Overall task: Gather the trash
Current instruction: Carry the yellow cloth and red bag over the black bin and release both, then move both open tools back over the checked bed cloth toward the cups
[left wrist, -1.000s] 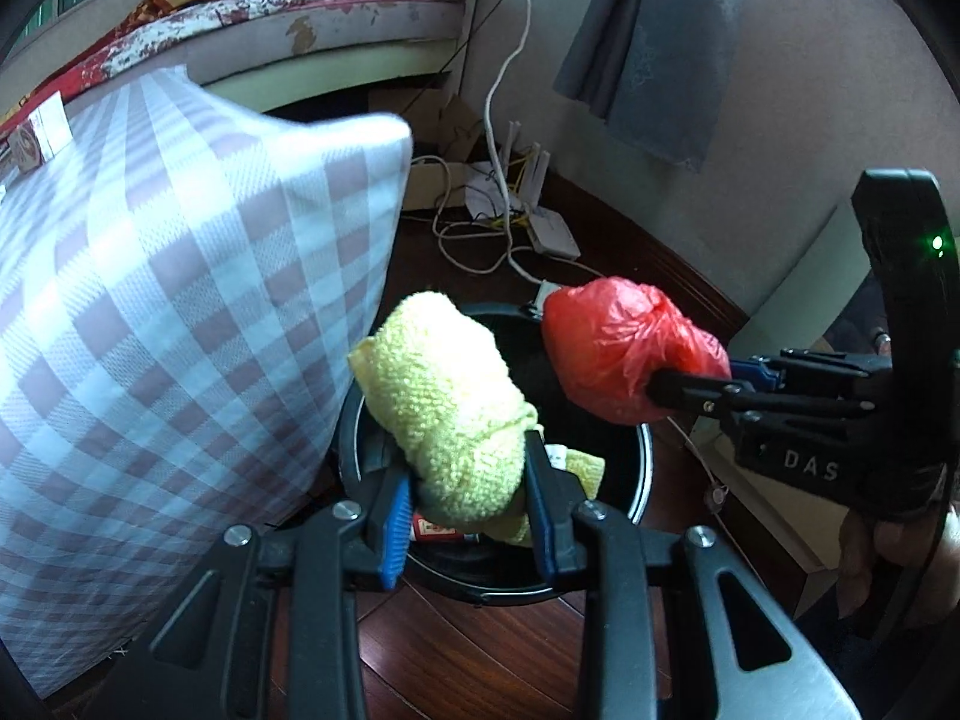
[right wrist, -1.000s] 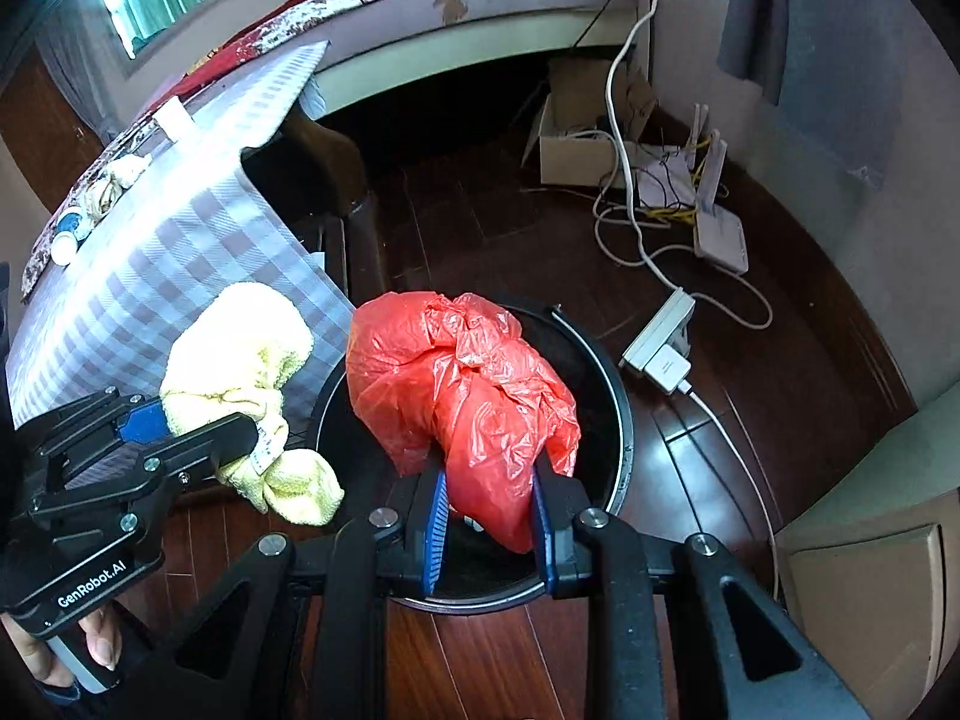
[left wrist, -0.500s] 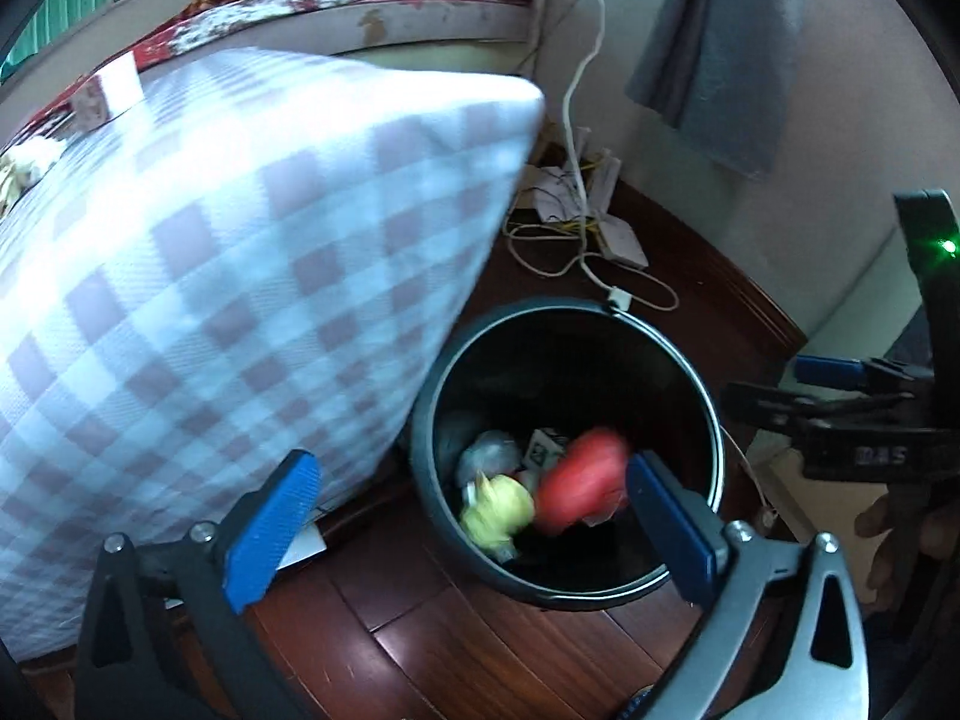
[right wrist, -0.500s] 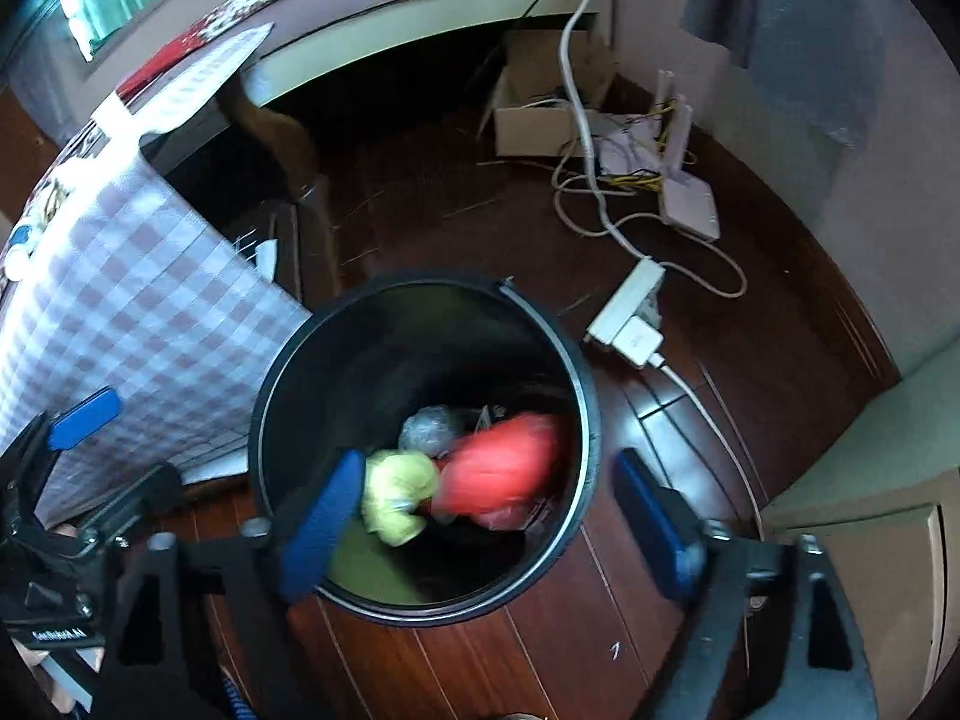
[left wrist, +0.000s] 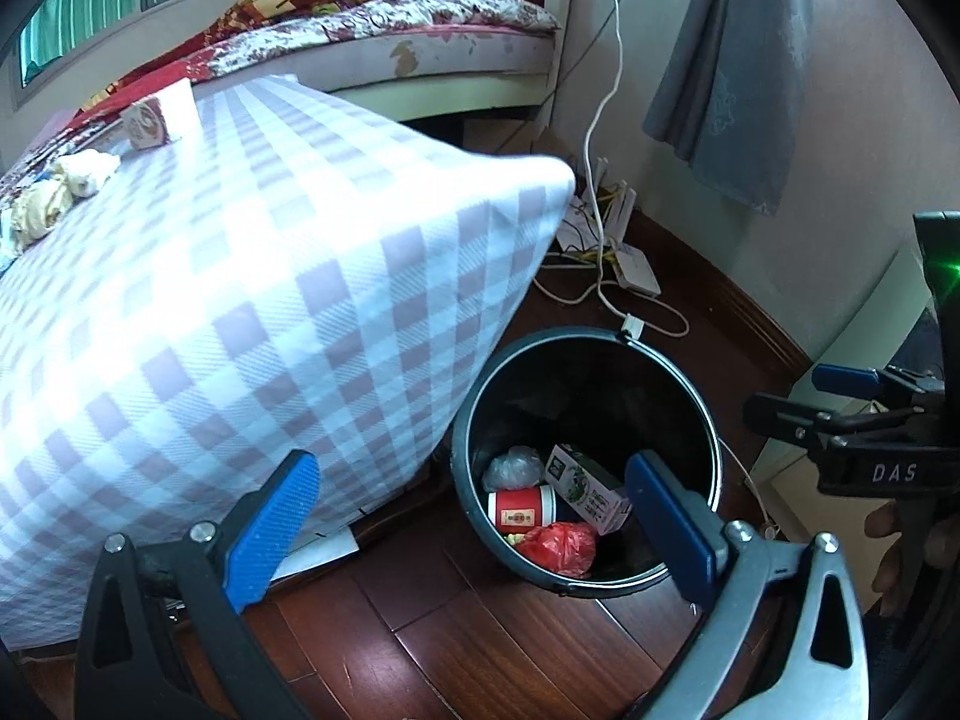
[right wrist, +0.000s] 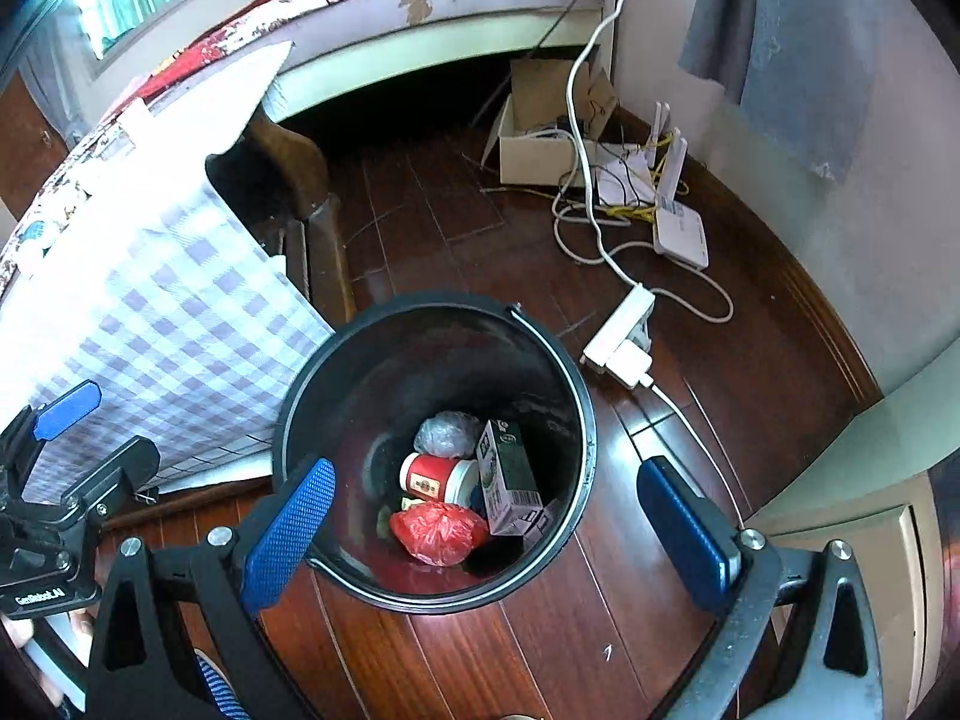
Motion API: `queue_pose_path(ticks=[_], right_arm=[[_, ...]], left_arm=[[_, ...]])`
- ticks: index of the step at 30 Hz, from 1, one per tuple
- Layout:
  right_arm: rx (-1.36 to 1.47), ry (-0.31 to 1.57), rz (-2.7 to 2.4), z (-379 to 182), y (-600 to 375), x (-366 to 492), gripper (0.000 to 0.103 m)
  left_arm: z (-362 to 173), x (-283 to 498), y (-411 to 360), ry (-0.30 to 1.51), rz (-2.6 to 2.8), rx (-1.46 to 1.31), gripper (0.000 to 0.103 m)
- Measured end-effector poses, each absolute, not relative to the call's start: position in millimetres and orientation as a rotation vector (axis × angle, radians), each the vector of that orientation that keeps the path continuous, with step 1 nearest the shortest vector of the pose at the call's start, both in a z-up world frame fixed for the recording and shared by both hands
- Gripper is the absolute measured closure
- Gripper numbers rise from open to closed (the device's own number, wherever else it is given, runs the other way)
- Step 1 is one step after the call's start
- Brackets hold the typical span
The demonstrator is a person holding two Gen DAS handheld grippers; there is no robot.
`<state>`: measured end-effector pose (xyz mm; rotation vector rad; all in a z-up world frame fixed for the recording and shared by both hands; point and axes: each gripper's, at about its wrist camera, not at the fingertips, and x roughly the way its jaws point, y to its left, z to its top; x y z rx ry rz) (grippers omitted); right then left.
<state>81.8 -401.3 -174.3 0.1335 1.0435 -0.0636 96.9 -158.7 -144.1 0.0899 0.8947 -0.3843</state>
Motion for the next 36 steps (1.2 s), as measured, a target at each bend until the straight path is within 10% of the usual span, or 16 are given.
queue_pose_path(ticks=[36], right_arm=[[-0.008, 0.807, 0.127, -55, -277, 90, 0.001]], left_arm=[[-58, 78, -35, 0.693, -0.138, -0.021, 0.001]])
